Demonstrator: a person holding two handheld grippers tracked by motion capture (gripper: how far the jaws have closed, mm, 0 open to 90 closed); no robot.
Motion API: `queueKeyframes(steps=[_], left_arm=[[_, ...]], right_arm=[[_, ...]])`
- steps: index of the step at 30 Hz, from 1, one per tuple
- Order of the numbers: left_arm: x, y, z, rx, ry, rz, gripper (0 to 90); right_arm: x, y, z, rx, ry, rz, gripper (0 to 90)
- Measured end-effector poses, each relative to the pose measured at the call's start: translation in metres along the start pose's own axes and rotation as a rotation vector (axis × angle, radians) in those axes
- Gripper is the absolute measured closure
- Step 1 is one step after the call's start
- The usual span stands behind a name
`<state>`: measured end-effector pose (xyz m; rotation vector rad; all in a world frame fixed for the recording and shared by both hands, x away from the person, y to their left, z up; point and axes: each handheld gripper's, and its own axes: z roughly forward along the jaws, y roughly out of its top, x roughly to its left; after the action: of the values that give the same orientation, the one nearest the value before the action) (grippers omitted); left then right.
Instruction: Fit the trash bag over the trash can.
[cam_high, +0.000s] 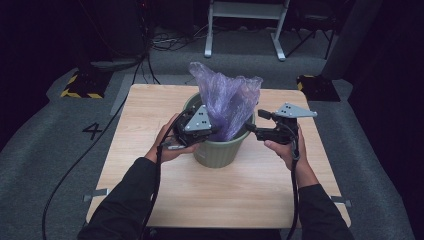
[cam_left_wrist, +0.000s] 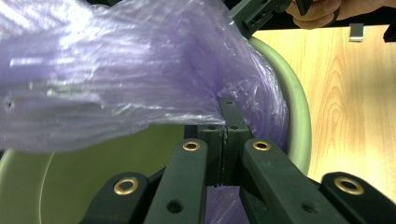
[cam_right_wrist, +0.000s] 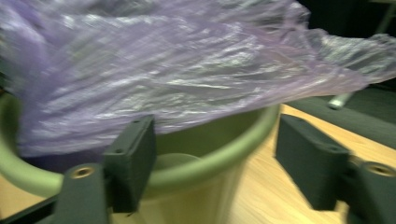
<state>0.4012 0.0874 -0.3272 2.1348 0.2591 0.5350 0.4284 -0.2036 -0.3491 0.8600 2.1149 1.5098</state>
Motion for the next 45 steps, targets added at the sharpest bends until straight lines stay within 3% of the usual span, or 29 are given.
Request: queueKeyframes(steps=[1, 3, 5, 7, 10, 15, 18, 24, 27, 29, 36, 43, 45], left_arm=[[-0.001, 0.000, 0.000, -0.002, -0.006, 0.005, 89.2], [-0.002, -0.001, -0.001, 0.004, -0.001, 0.016, 89.2], [-0.003, -0.002, -0.001, 0.000, 0.001, 0.011, 89.3], [-0.004, -0.003, -0.002, -0.007, 0.000, 0.013, 89.3], [-0.006, -0.004, -0.002, -0.010, 0.001, 0.014, 89.2], [-0.008, -0.005, -0.003, -0.015, 0.001, 0.016, 89.0], [-0.008, -0.004, -0.004, -0.027, 0.001, 0.014, 88.9], [-0.007, -0.006, -0.004, -0.038, 0.005, 0.008, 87.3], [-0.007, -0.007, -0.005, -0.043, 0.013, -0.005, 84.0], [-0.005, -0.008, -0.007, -0.052, 0.012, -0.020, 81.6], [0.000, -0.012, -0.016, -0.085, 0.020, -0.072, 66.8], [0.010, -0.014, -0.024, -0.141, 0.014, -0.182, 23.7], [0.015, -0.014, -0.027, -0.175, -0.010, -0.220, 19.8]], right_arm=[[0.001, 0.001, 0.002, -0.007, 0.023, 0.010, 31.8], [0.004, 0.003, 0.005, -0.006, 0.024, 0.013, 32.5], [0.004, 0.006, 0.005, -0.029, 0.067, 0.029, 35.2], [0.010, 0.009, 0.004, -0.047, 0.063, 0.008, 31.5], [0.017, 0.013, 0.004, -0.056, 0.100, -0.010, 27.5], [0.024, 0.016, 0.009, -0.053, 0.119, -0.018, 31.7], [0.029, 0.019, 0.014, -0.040, 0.104, -0.055, 44.4], [0.035, 0.021, 0.021, -0.026, 0.077, -0.096, 78.9], [0.036, 0.020, 0.020, -0.043, 0.071, -0.108, 88.8], [0.038, 0.020, 0.018, -0.056, 0.062, -0.126, 90.0], [0.045, 0.019, 0.009, -0.092, 0.084, -0.195, 90.0], [0.050, 0.017, 0.006, -0.089, 0.092, -0.250, 90.0], [0.052, 0.016, 0.005, -0.085, 0.092, -0.265, 90.0]])
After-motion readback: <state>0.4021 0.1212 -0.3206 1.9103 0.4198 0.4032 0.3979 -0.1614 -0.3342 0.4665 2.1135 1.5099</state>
